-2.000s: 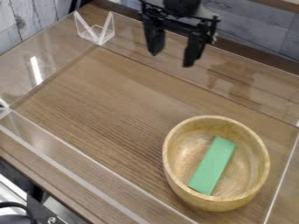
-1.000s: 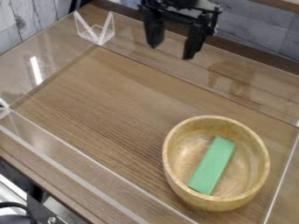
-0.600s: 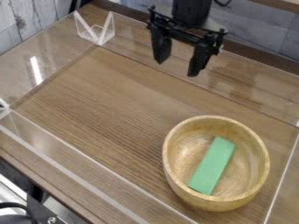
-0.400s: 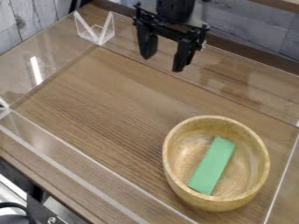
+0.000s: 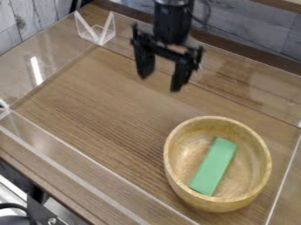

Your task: Move green object from inside the wooden bowl to the table next to it

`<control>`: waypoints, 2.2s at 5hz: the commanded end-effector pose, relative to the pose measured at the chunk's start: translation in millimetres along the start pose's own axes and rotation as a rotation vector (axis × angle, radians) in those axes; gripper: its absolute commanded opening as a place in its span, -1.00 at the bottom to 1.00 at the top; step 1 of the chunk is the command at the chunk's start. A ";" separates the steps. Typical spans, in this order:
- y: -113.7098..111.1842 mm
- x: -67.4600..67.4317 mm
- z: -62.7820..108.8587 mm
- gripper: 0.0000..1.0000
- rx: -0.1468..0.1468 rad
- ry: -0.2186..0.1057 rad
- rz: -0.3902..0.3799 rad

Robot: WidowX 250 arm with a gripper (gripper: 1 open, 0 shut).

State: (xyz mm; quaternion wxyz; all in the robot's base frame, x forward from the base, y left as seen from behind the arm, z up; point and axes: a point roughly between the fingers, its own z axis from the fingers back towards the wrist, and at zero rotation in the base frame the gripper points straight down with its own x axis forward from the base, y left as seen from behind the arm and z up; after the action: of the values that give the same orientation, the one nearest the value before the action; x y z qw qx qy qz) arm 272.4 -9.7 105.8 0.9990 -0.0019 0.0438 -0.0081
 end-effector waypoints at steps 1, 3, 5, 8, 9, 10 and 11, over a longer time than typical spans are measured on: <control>-23.6 -17.9 11.5 1.00 -0.011 -0.057 0.041; -73.4 -58.6 -2.8 1.00 -0.032 -0.089 0.091; -104.1 -60.6 -28.9 1.00 -0.054 -0.123 0.185; -102.4 -54.4 -62.5 1.00 -0.044 -0.131 0.087; -103.6 -57.6 -65.4 1.00 -0.038 -0.129 0.033; -100.1 -59.5 -76.4 1.00 -0.031 -0.126 -0.005; -94.0 -59.1 -80.2 1.00 -0.019 -0.136 -0.035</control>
State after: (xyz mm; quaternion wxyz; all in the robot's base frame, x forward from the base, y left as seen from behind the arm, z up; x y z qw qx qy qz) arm 201.6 -103.8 28.0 0.9995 -0.0099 -0.0157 -0.0254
